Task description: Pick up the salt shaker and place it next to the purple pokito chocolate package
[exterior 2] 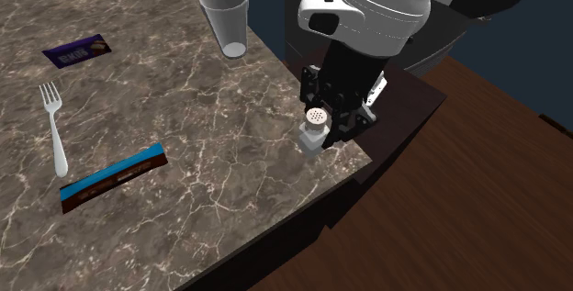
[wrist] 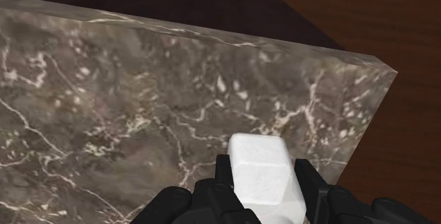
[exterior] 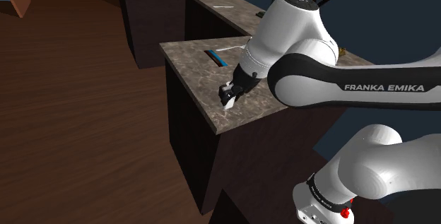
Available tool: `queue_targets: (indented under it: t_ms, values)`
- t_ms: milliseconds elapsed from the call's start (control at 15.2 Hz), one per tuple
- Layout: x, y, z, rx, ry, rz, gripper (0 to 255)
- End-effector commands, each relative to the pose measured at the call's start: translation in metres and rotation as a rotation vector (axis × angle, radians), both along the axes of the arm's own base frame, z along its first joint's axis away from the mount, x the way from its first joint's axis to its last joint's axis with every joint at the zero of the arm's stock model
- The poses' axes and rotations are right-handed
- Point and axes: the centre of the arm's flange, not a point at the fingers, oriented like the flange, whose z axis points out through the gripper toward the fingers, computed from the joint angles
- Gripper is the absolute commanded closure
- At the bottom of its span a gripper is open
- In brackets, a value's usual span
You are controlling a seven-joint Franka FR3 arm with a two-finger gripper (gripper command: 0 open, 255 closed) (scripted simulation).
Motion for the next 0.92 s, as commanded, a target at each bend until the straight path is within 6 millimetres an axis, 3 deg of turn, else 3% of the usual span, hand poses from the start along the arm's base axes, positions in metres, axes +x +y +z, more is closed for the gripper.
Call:
queue_targets:
  t_ms: [0,462,858]
  values:
    - [0.000,0.000,0.000,0.000,0.001,0.000,255]
    - [0.000,0.000,0.000,0.000,0.001,0.000,255]
    - [0.000,0.000,0.031,0.000,0.001,0.000,255]
